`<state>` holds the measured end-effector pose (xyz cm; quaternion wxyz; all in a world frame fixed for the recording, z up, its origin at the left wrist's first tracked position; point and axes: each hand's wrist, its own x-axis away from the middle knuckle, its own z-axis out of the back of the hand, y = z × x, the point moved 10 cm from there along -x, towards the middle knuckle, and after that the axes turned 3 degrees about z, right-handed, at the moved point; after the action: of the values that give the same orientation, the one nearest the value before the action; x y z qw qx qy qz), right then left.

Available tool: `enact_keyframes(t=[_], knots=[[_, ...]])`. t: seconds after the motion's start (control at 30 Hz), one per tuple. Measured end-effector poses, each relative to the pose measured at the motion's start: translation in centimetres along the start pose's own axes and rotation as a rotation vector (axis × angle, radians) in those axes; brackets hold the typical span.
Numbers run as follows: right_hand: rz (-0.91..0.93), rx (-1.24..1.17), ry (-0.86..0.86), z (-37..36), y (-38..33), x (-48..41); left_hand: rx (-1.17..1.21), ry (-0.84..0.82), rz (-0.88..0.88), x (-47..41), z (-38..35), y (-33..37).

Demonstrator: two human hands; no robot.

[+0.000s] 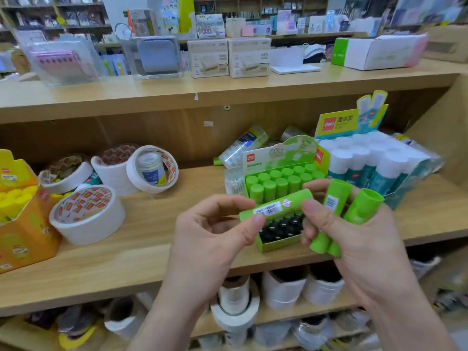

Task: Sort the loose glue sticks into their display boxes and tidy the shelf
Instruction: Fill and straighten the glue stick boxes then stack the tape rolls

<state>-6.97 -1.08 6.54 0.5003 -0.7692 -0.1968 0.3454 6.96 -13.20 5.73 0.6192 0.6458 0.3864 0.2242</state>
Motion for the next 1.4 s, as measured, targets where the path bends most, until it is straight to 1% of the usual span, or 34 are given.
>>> enact_keyframes(t=[0.13, 0.2, 0.27, 0.33, 0.43, 0.53, 0.67, 0.77, 0.83, 0.9, 1.07, 1.13, 1.2, 1.27, 1.33, 1.4], knots=[[0.013, 0.044, -0.026, 0.5, -0.7, -0.8, -0.063, -0.010, -0.031, 0.1, -2.1, -0.9], [0.080, 0.192, -0.010, 0.9, -1.6, -1.4, -0.150, 0.013, -0.065, -0.1, -2.5, -1.2], [0.165, 0.407, -0.003, 1.2, -2.2, -2.2, -0.334, 0.085, -0.134, -0.4, -1.7, -1.2], [0.226, 0.569, -0.056, 0.6, -1.9, -2.9, -0.487, 0.157, -0.202, -0.6, -0.6, -1.0], [0.301, 0.693, -0.176, -1.2, -0.8, -3.0, -0.531, 0.159, -0.208, -0.7, -0.1, -1.7], [0.302, 0.718, -0.217, -1.6, 0.6, -3.1, -0.534, 0.136, -0.210, -0.6, -0.3, -2.2], [0.389, 0.794, -0.231, -2.4, 0.5, -3.0, -0.558, 0.158, -0.259, -0.6, -0.3, -2.2], [0.388, 0.787, -0.252, -2.7, 0.5, -3.1, -0.587, 0.099, -0.403, -0.1, -1.5, -0.9], [0.414, 0.795, -0.305, -3.2, 0.4, -3.0, -0.624, 0.049, -0.496, 0.2, -2.5, -0.1], [0.423, 0.794, -0.380, -3.6, 0.0, -3.0, -0.663, 0.034, -0.562, 0.3, -3.0, 0.3], [0.402, 0.973, -0.608, -5.3, 0.1, -3.3, -0.842, 0.143, -0.681, 0.4, -2.5, 0.8], [0.378, 1.039, -0.652, -5.7, 0.4, -3.1, -0.888, 0.185, -0.722, 0.5, -2.3, 1.2], [0.366, 1.088, -0.660, -5.5, 0.6, -2.8, -0.902, 0.195, -0.736, 0.3, -2.2, 1.4], [0.319, 1.069, -0.666, -5.0, 1.0, -2.5, -0.899, 0.210, -0.744, 0.3, -2.2, 1.7], [0.247, 0.950, -0.640, -4.5, 1.3, -2.4, -0.897, 0.218, -0.734, 0.3, -2.3, 1.7], [0.193, 0.799, -0.558, -3.5, 1.6, -2.4, -0.873, 0.215, -0.693, 0.3, -2.4, 1.4]])
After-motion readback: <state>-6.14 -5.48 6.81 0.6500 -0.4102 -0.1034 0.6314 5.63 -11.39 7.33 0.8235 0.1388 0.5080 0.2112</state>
